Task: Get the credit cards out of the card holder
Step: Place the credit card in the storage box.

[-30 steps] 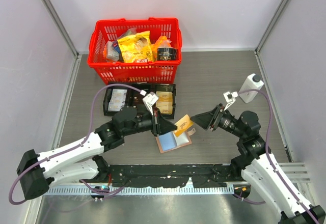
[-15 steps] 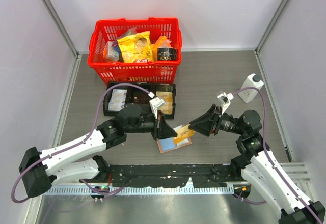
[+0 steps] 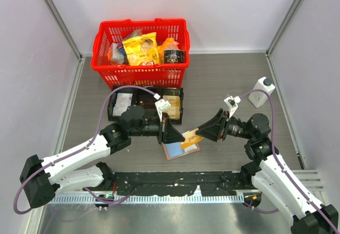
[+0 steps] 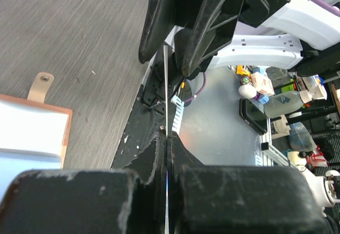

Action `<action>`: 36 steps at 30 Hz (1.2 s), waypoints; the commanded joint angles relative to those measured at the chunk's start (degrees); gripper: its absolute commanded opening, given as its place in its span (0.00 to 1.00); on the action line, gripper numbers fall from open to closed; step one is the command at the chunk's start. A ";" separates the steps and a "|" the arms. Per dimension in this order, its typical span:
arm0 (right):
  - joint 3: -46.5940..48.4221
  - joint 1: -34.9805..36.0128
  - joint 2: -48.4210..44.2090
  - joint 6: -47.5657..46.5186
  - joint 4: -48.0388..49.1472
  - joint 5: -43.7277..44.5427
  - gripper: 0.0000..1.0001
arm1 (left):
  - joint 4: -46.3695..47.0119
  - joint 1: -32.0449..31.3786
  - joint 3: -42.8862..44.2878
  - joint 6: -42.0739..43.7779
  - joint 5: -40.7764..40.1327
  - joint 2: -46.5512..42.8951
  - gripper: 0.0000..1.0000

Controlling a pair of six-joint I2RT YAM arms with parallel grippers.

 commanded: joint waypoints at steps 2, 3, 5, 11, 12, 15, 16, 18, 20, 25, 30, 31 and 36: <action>0.32 0.21 1.07 -2.29 -1.10 0.71 0.43 | 4.87 0.85 1.44 -0.67 2.80 -1.24 0.00; 0.32 0.30 1.16 -2.21 -1.01 0.62 0.43 | 4.78 0.94 1.26 -0.58 2.88 -1.50 0.00; 0.24 0.21 1.33 -2.03 -0.84 0.01 0.43 | 4.87 1.12 1.08 -0.58 2.53 -1.86 0.00; -0.38 0.21 0.90 1.13 3.82 -1.66 0.18 | 4.78 2.08 1.52 -0.76 2.27 -0.81 0.00; -0.38 0.30 0.81 1.40 3.91 -1.84 0.09 | 4.52 2.35 1.61 -0.67 2.01 -0.45 0.00; 0.15 0.21 1.16 1.40 3.65 -1.75 0.01 | 1.90 4.19 2.22 0.03 -0.71 -0.45 0.02; 0.67 0.30 1.42 1.40 3.47 -1.49 0.01 | 0.31 5.24 2.57 0.56 -2.37 -0.71 0.04; 2.16 0.21 2.04 0.53 1.63 0.35 0.01 | -3.55 7.43 3.28 1.87 -6.24 -1.94 0.08; 4.00 0.30 3.62 -1.23 -1.70 2.20 0.01 | -9.16 9.46 4.50 3.02 -11.24 -3.26 0.16; 6.56 0.56 9.68 -0.98 -3.65 13.35 0.01 | -27.17 13.86 10.65 4.69 -33.62 -6.51 0.62; 10.16 2.49 17.66 0.61 -3.91 26.86 0.01 | -41.88 15.62 15.85 7.06 -56.32 -10.64 0.81; 10.78 3.02 19.08 0.96 -4.96 29.16 0.01 | -42.41 15.62 15.50 7.67 -59.84 -12.13 0.86; 17.88 9.16 31.19 0.26 -6.99 42.16 0.01 | -40.66 15.71 10.14 9.53 -71.11 -19.78 1.00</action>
